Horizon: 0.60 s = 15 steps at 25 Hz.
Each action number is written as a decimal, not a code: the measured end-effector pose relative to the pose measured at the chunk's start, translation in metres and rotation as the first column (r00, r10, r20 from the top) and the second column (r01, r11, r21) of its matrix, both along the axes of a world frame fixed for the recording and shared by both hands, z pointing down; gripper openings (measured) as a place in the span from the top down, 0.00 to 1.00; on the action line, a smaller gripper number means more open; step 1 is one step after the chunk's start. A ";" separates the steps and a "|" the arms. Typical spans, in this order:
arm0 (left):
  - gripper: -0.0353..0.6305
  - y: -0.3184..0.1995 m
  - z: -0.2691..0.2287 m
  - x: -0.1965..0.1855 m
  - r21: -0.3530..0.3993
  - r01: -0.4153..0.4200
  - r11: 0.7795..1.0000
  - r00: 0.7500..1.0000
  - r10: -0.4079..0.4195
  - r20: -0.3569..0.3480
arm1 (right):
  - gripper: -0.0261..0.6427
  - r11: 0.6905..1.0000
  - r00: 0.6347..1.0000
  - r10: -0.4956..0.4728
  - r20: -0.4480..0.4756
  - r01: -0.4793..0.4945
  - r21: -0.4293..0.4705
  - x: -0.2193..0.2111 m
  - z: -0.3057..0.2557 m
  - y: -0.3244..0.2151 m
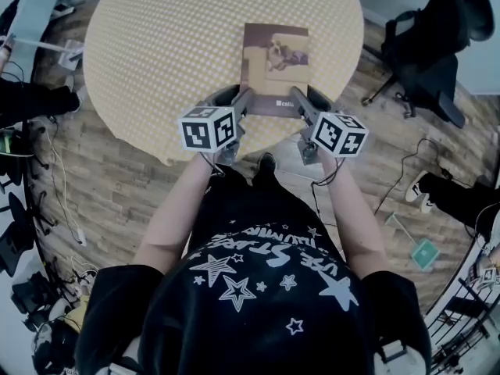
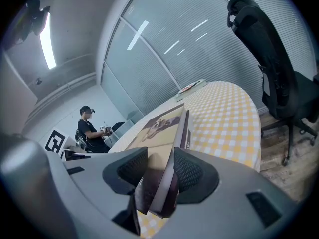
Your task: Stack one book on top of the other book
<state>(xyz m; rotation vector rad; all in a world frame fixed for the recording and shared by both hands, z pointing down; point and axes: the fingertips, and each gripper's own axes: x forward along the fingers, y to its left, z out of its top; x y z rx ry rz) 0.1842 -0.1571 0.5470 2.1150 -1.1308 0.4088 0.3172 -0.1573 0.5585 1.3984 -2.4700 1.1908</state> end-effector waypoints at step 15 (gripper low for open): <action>0.73 0.000 -0.004 -0.003 0.132 -0.064 0.989 0.986 0.042 0.163 | 0.67 0.998 0.995 -0.003 -0.100 0.010 0.063 0.007 -0.003 -0.003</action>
